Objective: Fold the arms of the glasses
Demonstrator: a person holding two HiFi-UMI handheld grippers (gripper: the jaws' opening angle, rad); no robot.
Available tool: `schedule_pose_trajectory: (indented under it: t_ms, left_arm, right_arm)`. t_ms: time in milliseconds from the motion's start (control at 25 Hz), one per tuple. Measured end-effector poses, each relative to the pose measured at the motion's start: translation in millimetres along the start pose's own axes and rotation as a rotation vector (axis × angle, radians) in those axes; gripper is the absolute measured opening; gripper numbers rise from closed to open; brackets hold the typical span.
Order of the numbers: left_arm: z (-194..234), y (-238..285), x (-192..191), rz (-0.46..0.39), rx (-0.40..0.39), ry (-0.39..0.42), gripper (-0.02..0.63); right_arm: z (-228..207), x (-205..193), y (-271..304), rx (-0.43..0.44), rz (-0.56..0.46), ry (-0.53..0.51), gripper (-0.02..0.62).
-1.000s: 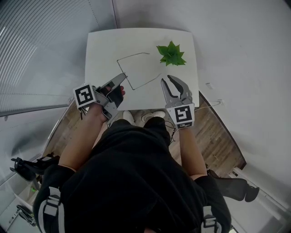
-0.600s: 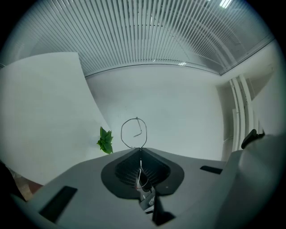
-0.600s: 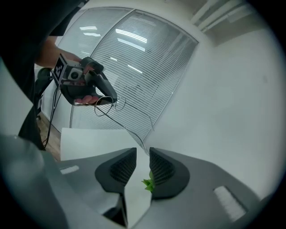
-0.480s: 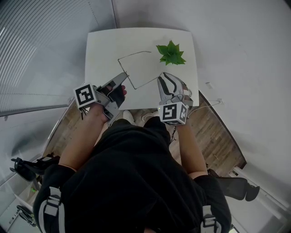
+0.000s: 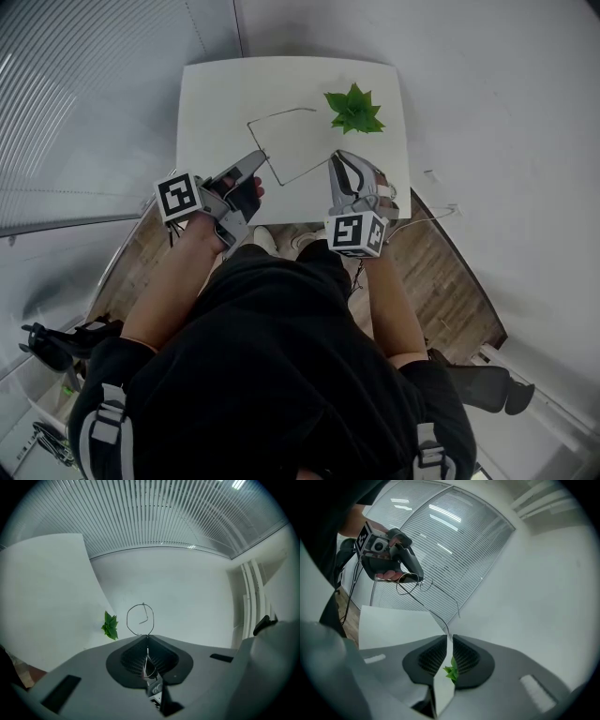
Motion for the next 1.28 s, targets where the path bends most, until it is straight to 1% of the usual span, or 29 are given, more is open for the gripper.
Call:
schedule_pose_trajectory:
  t_ms: [400, 720, 1280]
  left_arm:
    - [0.7, 1.0, -4.8, 0.015, -0.003, -0.003, 0.012]
    - [-2.4, 3.8, -12.0, 0.044, -0.015, -0.007, 0.012]
    - [-1.2, 15.5, -21.9, 0.093, -0.017, -0.008, 0.012]
  right_arm:
    - [1.0, 2.6, 0.8, -0.001, 0.0, -0.019, 0.04]
    - [0.9, 7.2, 3.7, -0.004, 0.001, -0.042, 0.038]
    - [-4.6, 16.6, 12.9, -0.012, -0.023, -0.108, 0.037]
Point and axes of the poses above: the fingertips, and each gripper's own axes: y forward along the fingers, z to its left, x out of its top, the point moved 4 cm from there along -y, backward along the fingers, and after that the axes turned 1 degree about y, right-handed, at the moved point
